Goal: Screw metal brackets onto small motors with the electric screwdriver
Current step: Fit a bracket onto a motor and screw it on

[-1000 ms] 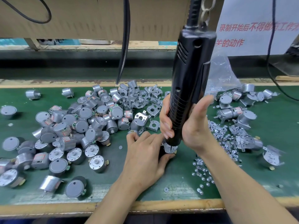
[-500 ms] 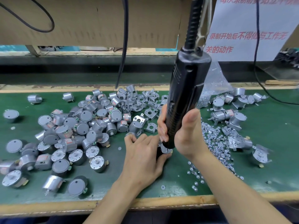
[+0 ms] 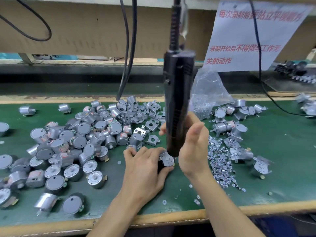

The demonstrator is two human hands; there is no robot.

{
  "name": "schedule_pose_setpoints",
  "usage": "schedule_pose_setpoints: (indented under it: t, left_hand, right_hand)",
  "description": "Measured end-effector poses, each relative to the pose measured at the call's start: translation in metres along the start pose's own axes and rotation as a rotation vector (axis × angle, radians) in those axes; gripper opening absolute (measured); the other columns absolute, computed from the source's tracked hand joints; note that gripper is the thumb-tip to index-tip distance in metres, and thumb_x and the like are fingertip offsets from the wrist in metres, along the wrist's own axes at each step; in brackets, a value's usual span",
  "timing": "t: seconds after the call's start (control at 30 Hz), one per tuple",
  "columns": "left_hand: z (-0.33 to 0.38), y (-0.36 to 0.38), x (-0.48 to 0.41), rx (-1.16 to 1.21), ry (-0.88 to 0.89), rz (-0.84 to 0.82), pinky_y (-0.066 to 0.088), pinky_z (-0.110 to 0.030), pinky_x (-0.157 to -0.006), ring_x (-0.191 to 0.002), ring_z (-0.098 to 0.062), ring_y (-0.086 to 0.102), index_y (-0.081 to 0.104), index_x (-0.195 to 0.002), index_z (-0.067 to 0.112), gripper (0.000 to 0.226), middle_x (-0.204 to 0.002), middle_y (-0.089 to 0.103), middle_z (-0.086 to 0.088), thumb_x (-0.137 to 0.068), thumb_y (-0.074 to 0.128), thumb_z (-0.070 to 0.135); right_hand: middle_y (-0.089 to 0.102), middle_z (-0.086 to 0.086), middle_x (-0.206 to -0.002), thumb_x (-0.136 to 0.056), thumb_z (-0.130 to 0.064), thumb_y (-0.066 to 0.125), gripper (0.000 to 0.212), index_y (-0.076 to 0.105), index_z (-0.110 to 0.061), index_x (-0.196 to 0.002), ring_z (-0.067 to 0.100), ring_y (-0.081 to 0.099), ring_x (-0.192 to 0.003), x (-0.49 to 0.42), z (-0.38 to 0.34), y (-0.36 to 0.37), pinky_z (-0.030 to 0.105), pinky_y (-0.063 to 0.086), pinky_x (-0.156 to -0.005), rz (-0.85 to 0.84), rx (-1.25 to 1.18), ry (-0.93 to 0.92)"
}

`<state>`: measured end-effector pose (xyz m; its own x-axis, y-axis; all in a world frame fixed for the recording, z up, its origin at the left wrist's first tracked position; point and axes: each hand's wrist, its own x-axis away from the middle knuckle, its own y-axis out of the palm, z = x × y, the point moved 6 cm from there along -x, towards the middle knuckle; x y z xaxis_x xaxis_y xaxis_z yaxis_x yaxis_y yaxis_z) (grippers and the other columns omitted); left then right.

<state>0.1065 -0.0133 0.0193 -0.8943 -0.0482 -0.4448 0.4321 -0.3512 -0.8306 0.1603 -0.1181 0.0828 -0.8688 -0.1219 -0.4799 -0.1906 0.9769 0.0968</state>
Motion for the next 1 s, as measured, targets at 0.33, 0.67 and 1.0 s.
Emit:
schedule_pose_setpoints:
  t: [0.33,0.67,1.0]
  left_hand:
    - [-0.003,-0.003,0.0,0.061,0.023,0.108,0.028,-0.037,-0.08,-0.091,-0.012,0.057,0.065,-0.112,0.024,0.042,-0.1,0.069,0.014,-0.078,0.07,0.049]
    - [-0.005,-0.017,0.006,0.272,0.084,0.246,0.031,-0.028,-0.082,-0.088,0.006,0.042,0.057,-0.12,0.028,0.042,-0.104,0.051,0.03,-0.08,0.064,0.037]
    - [-0.021,-0.018,0.009,0.102,-0.105,0.341,0.032,-0.033,-0.091,-0.104,-0.026,0.054,0.064,-0.114,0.015,0.05,-0.114,0.062,0.002,-0.082,0.059,0.054]
  right_hand:
    - [0.067,-0.011,-0.088,-0.099,-0.03,0.062,0.011,0.065,-0.033,-0.089,0.008,0.065,-0.084,0.045,0.014,-0.044,0.011,0.046,-0.069,0.035,0.554,0.044]
    - [0.071,-0.013,-0.112,-0.091,-0.045,0.071,0.033,0.065,-0.037,-0.123,0.008,0.073,-0.092,0.054,0.045,-0.034,0.036,0.06,-0.084,-0.333,0.36,0.559]
    - [0.074,0.012,-0.09,-0.089,-0.025,0.067,0.027,0.071,-0.003,-0.104,0.019,0.071,-0.08,0.024,0.045,-0.068,0.027,0.059,-0.074,0.0,-0.407,0.762]
